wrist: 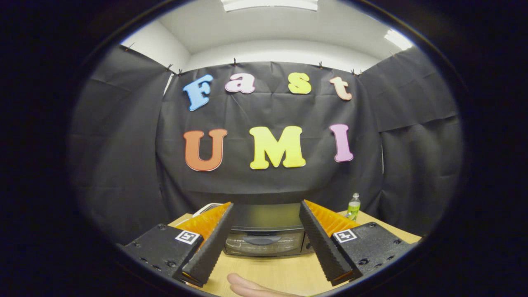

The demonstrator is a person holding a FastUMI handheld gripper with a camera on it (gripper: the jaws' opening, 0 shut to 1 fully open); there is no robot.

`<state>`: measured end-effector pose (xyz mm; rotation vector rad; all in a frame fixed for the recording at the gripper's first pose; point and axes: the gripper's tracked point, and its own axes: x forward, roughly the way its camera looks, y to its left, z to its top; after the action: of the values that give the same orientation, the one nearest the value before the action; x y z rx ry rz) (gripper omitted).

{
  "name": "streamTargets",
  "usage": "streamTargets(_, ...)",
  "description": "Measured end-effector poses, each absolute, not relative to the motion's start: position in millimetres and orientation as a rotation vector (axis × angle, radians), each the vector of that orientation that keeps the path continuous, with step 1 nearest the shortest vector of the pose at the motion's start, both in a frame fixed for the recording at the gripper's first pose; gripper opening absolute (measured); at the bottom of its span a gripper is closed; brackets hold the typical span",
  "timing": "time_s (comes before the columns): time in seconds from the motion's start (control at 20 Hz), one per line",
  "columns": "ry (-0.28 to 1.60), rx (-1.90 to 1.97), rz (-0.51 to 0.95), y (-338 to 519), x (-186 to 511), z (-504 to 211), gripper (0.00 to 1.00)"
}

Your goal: Open the toaster oven, put the food inside, and close the toaster oven door.

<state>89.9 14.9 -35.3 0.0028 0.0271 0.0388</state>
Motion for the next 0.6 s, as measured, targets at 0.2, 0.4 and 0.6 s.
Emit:
streamTargets(0.2, 0.120, 0.015, 0.062, 23, 144, -77, 1.00)
streamTargets(0.4, 0.207, 0.032, 0.096, 35, 185, -124, 1.00)
streamTargets(0.6, 0.289, -0.007, 0.050, 25, 211, -169, 1.00)
